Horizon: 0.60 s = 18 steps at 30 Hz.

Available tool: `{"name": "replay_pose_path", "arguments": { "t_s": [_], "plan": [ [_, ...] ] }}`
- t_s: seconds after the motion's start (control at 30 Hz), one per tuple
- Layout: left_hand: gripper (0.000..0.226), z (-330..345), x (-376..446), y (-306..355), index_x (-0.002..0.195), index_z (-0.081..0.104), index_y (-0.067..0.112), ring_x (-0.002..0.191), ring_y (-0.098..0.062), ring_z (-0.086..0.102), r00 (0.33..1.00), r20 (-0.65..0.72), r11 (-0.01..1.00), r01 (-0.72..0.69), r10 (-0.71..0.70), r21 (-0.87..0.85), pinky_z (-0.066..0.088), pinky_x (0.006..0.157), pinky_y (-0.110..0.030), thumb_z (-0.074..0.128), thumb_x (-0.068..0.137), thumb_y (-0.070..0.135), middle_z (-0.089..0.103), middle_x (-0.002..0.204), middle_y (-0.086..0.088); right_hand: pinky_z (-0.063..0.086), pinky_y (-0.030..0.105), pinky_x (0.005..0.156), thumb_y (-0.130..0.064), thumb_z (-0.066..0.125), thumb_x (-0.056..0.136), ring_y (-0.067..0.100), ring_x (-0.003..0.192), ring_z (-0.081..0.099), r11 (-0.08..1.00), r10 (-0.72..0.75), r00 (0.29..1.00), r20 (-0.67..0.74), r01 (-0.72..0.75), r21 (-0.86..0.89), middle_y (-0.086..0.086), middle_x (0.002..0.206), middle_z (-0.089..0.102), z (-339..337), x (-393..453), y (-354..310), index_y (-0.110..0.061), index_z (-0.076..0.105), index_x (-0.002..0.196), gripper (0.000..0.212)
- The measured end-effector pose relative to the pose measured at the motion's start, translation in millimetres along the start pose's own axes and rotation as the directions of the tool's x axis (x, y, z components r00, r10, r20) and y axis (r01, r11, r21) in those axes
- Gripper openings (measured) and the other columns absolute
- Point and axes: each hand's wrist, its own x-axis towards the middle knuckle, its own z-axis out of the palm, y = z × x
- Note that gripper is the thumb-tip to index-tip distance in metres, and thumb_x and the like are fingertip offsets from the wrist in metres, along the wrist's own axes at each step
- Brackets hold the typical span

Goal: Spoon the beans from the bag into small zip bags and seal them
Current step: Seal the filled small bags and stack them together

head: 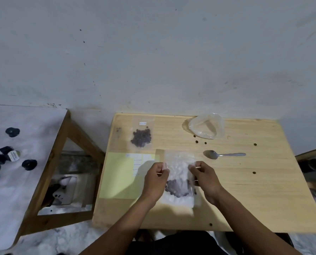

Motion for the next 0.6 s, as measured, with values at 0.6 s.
{"name": "replay_pose_path", "arguments": {
  "t_s": [0.6],
  "plan": [
    [0.008,-183.5,-30.2,-70.3,0.092,0.063,0.024,0.080,-0.024,0.069,0.882,-0.468,0.971,-0.055,-0.063,-0.234,0.056,0.068,-0.039,0.057,0.096,0.019,0.073,0.086,-0.001,0.042,0.029,0.077,-0.021,0.050,0.096,0.022,0.096,0.056,0.524,-0.381,0.799,0.464,0.601,-0.603,0.005,0.106,0.058,143.5,17.1,14.5,-0.017,0.065,0.114,0.024]
  ]
}}
